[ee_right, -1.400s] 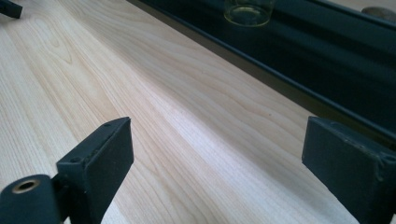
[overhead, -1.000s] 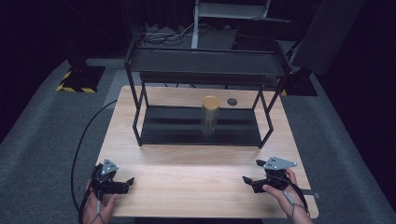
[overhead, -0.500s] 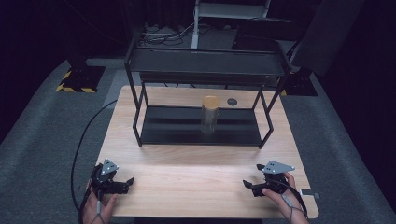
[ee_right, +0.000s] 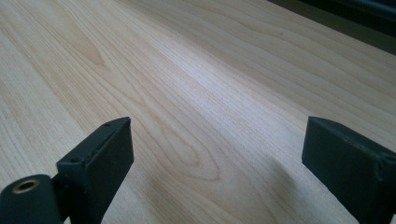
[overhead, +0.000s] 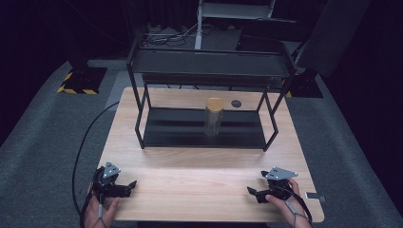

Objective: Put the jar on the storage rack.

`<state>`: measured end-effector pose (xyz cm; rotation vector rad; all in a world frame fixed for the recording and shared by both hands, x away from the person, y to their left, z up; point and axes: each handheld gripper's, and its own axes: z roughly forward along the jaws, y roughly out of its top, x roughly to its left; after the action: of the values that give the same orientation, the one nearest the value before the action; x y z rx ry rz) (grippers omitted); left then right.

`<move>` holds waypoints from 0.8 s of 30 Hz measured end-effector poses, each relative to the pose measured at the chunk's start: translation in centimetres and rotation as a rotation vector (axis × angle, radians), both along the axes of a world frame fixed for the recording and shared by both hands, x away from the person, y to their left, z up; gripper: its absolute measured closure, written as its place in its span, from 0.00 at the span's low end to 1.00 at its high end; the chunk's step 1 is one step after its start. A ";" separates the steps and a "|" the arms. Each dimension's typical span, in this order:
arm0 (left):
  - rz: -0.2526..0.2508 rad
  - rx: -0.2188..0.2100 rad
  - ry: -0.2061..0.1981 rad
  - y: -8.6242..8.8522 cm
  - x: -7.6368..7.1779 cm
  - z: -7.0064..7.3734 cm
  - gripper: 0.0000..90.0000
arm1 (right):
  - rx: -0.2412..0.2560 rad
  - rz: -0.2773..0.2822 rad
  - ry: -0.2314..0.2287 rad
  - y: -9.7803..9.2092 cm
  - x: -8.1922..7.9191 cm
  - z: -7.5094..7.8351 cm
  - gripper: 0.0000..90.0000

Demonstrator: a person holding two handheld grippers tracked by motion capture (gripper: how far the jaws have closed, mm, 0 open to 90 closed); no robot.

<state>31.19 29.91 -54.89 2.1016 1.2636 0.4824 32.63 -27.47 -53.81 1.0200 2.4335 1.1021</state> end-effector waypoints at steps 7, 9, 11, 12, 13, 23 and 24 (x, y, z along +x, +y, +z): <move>0.000 0.000 0.000 0.0 0.0 0.0 0.01 | -0.013 -0.009 0.010 -0.1 -0.1 -0.4 0.10; 0.000 0.000 0.000 0.0 0.0 0.0 0.01 | -0.015 -0.010 0.013 -0.2 -0.2 -0.5 0.10; 0.000 0.000 0.000 0.0 0.0 0.0 0.01 | -0.016 -0.011 0.020 -0.2 -0.2 -0.7 0.10; 0.000 0.000 0.000 0.0 0.0 0.0 0.01 | -0.018 -0.011 0.022 -0.2 -0.2 -0.7 0.10; 0.000 0.000 0.000 0.0 0.0 0.0 0.01 | -0.020 -0.011 0.023 -0.2 -0.2 -0.8 0.10; 0.000 0.000 0.000 0.0 0.0 0.0 0.01 | -0.046 -0.010 -0.002 -0.1 -0.3 -1.0 0.08; 0.000 0.000 0.000 0.0 0.0 0.0 0.01 | -0.047 -0.010 -0.002 -0.1 -0.3 -1.0 0.08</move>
<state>31.19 29.90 -54.89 2.1012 1.2636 0.4825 32.37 -27.55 -54.86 1.0150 2.4380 1.0376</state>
